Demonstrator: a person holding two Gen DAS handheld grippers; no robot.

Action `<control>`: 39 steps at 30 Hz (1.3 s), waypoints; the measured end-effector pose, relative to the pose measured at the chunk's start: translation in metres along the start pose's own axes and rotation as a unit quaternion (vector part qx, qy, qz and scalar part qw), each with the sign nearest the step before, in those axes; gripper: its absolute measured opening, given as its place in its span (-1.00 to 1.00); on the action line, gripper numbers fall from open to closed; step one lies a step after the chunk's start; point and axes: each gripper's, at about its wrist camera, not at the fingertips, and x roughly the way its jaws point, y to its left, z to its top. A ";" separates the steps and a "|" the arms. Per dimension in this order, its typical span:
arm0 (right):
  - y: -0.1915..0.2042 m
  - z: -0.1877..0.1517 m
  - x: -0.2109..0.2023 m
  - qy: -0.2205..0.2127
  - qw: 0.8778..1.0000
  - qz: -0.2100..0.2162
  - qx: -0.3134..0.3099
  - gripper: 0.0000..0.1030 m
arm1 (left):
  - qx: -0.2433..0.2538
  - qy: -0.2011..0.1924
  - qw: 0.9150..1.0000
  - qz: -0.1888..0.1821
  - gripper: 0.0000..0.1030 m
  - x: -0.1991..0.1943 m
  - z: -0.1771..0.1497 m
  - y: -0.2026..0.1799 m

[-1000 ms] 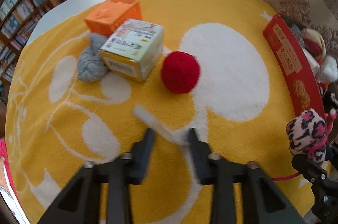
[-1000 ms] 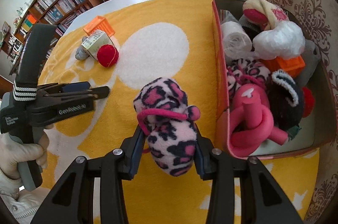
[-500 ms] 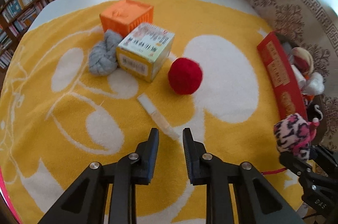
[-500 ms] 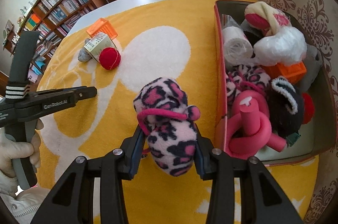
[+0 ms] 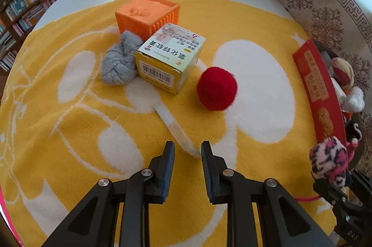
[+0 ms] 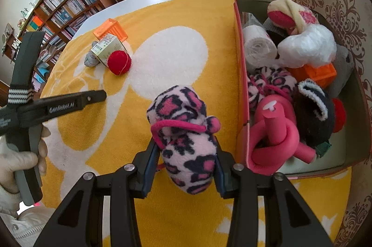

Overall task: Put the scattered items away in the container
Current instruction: 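Grasp the clear plastic tube with the left gripper while the right holds the slipper, then carry the clear tube and leopard slipper into the box and open both grippers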

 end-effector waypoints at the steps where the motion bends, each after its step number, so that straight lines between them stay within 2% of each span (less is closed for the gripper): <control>1: 0.000 0.000 0.000 0.000 1.000 -0.001 -0.001 -0.12 | 0.000 0.001 1.000 -0.001 -0.52 0.002 0.001 0.000; 7: 0.000 -0.002 0.000 -0.001 1.000 -0.006 -0.002 -0.12 | 0.024 0.000 1.000 0.011 -0.53 0.011 0.011 -0.012; 9: -0.001 -0.002 -0.001 -0.003 1.000 -0.010 -0.001 -0.12 | 0.018 0.004 1.000 0.012 -0.77 0.011 0.013 -0.009; 10: -0.002 -0.002 -0.002 -0.004 1.000 -0.011 0.000 -0.12 | 0.011 0.007 1.000 0.004 -0.79 0.010 0.012 -0.004; 13: -0.003 -0.001 -0.005 -0.010 1.000 -0.009 0.001 -0.12 | 0.001 0.011 1.000 -0.013 -0.79 0.000 0.009 0.010; 20: -0.003 0.000 -0.021 -0.029 1.000 -0.001 -0.001 -0.12 | 0.019 -0.006 0.999 -0.034 -0.79 -0.027 -0.001 -0.003; 26: -0.010 -0.004 -0.036 -0.043 0.999 -0.004 0.005 -0.12 | 0.050 -0.020 0.996 -0.065 -0.79 -0.049 0.001 -0.035; 29: -0.017 -0.008 -0.046 -0.048 0.999 0.009 0.014 -0.12 | 0.073 -0.024 0.993 -0.087 -0.79 -0.057 -0.002 -0.057; 31: -0.022 -0.011 -0.056 -0.060 0.998 -0.010 0.015 -0.12 | 0.090 -0.027 0.991 -0.099 -0.79 -0.060 0.000 -0.077; 34: -0.035 -0.012 -0.073 -0.080 0.996 -0.014 0.034 -0.12 | 0.116 -0.028 0.986 -0.118 -0.79 -0.068 -0.003 -0.101; 39: -0.071 -0.012 -0.096 -0.107 0.990 -0.046 0.076 -0.12 | 0.147 -0.029 0.979 -0.136 -0.79 -0.070 0.001 -0.136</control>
